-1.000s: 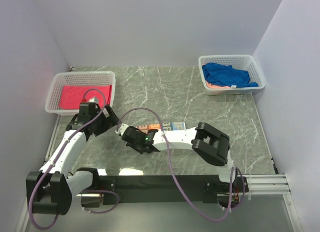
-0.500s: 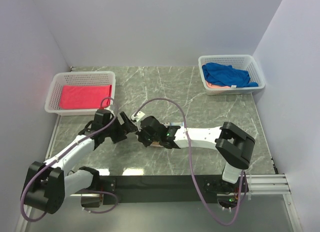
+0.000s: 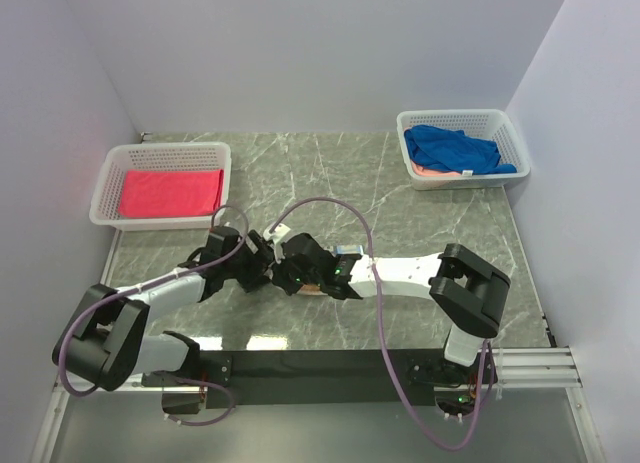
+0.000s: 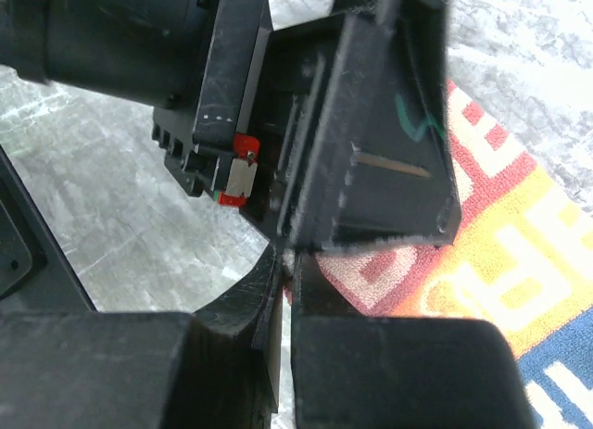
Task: Fold and stack the towels
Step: Neatly place the folded towel into the bin
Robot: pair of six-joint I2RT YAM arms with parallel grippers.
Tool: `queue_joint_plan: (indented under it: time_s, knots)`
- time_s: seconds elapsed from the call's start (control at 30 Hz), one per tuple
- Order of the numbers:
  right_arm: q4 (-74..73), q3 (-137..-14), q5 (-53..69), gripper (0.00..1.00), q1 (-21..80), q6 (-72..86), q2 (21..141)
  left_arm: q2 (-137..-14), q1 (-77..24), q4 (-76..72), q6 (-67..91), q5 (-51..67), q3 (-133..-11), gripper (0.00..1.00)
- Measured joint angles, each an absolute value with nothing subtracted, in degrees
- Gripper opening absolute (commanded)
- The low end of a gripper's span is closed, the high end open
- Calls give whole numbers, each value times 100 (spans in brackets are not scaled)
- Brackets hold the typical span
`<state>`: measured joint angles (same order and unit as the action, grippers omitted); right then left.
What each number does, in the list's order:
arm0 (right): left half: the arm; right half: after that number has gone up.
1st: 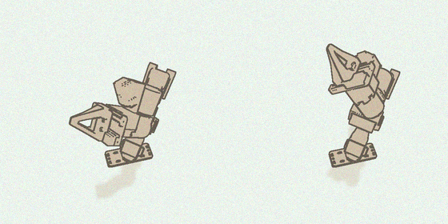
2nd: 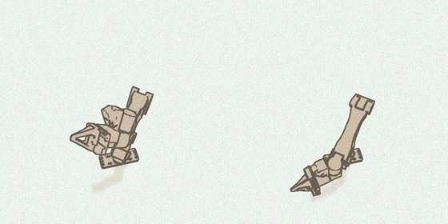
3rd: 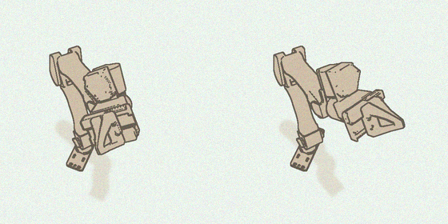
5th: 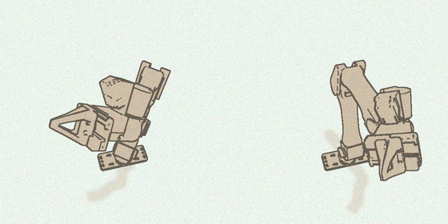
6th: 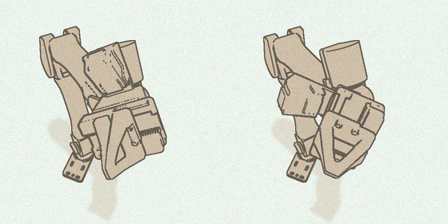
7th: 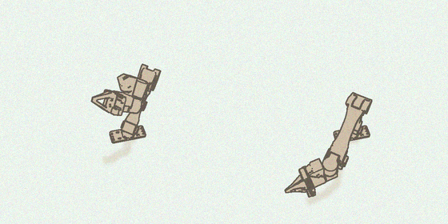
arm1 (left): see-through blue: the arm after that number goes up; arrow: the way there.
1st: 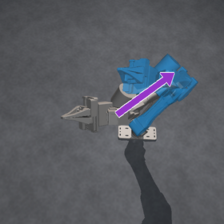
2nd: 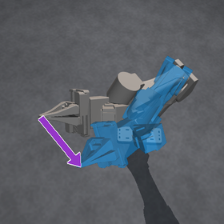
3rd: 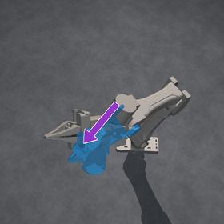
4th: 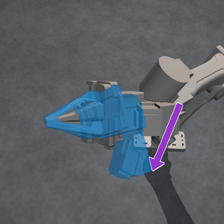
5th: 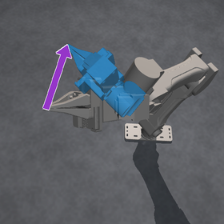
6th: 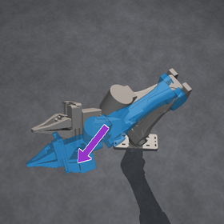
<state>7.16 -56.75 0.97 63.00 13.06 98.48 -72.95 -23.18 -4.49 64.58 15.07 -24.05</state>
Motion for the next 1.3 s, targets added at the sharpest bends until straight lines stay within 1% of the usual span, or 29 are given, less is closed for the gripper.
queue_joint_plan:
  time_s: [0.03,0.13,0.17,0.23,0.27,0.33,0.37,0.4,0.43,0.47,0.57,0.6,0.67,0.7,0.8,0.93,1.1,1.2,1.3]
  knots:
    - [735,-5664,99,0,6300,1313,9848,-7299,-2320,-567,6543,1498,-2335,76]
    - [786,-5629,113,0,6300,1332,9848,-7301,-2338,-849,6768,1391,-2147,59]
    - [808,-5610,115,0,6300,1345,9848,-7301,-2344,-906,6855,1343,-2086,50]
    - [819,-5579,119,0,6300,1358,9848,-7295,-2351,-937,6938,1208,-1994,39]
    - [819,-5575,119,0,6300,1365,9848,-7284,-2351,-932,6987,1164,-1955,30]
    - [821,-5570,119,0,6300,1367,9848,-7214,-2351,-899,7013,1055,-1896,21]
    - [825,-5568,121,0,6300,1369,9848,-7170,-2355,-871,7017,1017,-1890,9]
    - [840,-5559,121,0,6300,1372,9848,-7120,-2362,-867,7011,978,-1890,3]
    - [869,-5544,128,3,6300,1374,9848,-7065,-2370,-875,6995,937,-1890,1]
    - [897,-5527,139,21,6302,1380,9848,-7017,-2373,-860,6956,906,-1896,1]
    - [937,-5500,139,54,6302,1437,9848,-7000,-2373,-694,6803,849,-1992,1]
    - [941,-5487,137,71,6302,1417,9839,-7002,-2373,-587,6733,816,-2062,1]
    - [928,-5376,40,82,6302,1439,9730,-7026,-2373,-200,6471,720,-2403,1]
    - [886,-5269,-30,90,6300,1433,9618,-7070,-2370,-10,6322,663,-2639,1]
    - [628,-4984,-322,96,6300,1426,9142,-7301,-2366,585,5828,493,-3535,1]
    - [161,-4807,-729,96,6300,1406,8396,-7848,-2255,1404,5050,266,-5019,1]
    - [-395,-4512,-1020,97,6300,1404,7550,-8632,-1844,2515,4130,-128,-6779,1]
    - [-749,-4397,-1164,100,6300,1400,7301,-9070,-1590,3188,3695,-412,-7710,1]
    - [-1105,-4377,-1286,100,6300,1345,7194,-9480,-1363,3804,3297,-622,-8663,1]
